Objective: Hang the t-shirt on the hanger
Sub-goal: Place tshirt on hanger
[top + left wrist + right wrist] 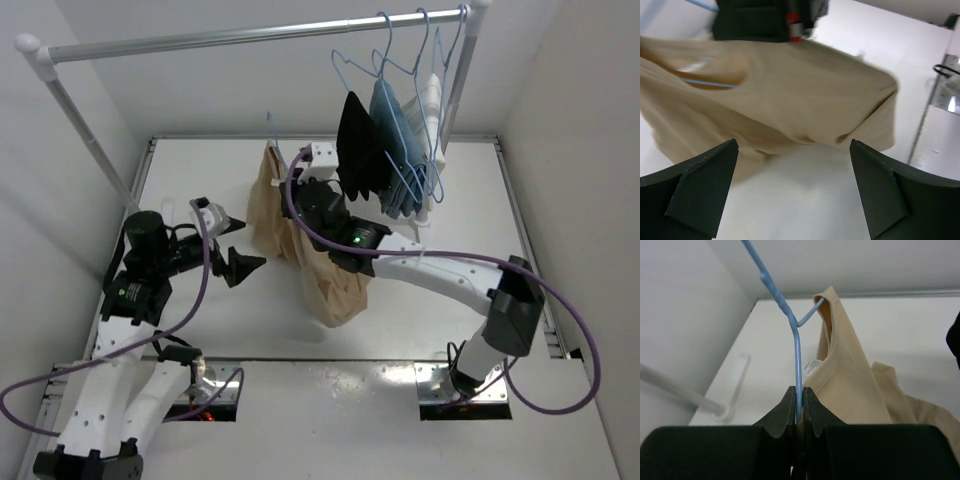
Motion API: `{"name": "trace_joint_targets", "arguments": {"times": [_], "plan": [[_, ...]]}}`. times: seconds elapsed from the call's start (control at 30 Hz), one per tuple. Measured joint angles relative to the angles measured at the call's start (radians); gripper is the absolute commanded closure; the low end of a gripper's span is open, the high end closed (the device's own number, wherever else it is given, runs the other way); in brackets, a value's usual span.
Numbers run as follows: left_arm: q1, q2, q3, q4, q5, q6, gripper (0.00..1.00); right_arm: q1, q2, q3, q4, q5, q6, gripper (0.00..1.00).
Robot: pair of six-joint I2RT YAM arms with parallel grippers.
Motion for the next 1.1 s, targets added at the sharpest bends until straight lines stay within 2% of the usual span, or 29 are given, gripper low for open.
{"name": "trace_joint_targets", "arguments": {"times": [0.17,0.33,0.6,0.87,0.97,1.0,1.03,1.1], "plan": [[-0.084,0.118,0.076,-0.042,-0.045,-0.040,0.00,0.050,0.182,0.172,0.068,0.182,0.024,1.00],[-0.131,0.156,0.124,-0.048,-0.130,-0.085,0.00,0.078,0.293,0.250,0.082,0.255,0.030,1.00],[-0.134,0.157,0.126,-0.047,-0.292,-0.126,0.00,0.087,0.335,0.311,0.075,0.287,0.038,1.00],[-0.166,0.164,0.088,-0.047,-0.443,-0.091,0.03,0.089,0.335,0.314,0.038,0.282,0.098,1.00],[-0.189,0.164,0.082,-0.045,-0.476,-0.071,0.13,0.090,0.339,0.320,0.013,0.269,0.132,1.00],[-0.196,0.164,0.077,-0.042,-0.491,-0.064,0.19,0.090,0.341,0.322,0.007,0.263,0.146,1.00],[-0.201,0.164,0.073,-0.041,-0.502,-0.060,0.35,0.090,0.342,0.322,-0.002,0.260,0.156,1.00],[-0.212,0.164,0.061,-0.036,-0.519,-0.047,0.47,0.092,0.349,0.328,-0.014,0.254,0.180,1.00]]}}
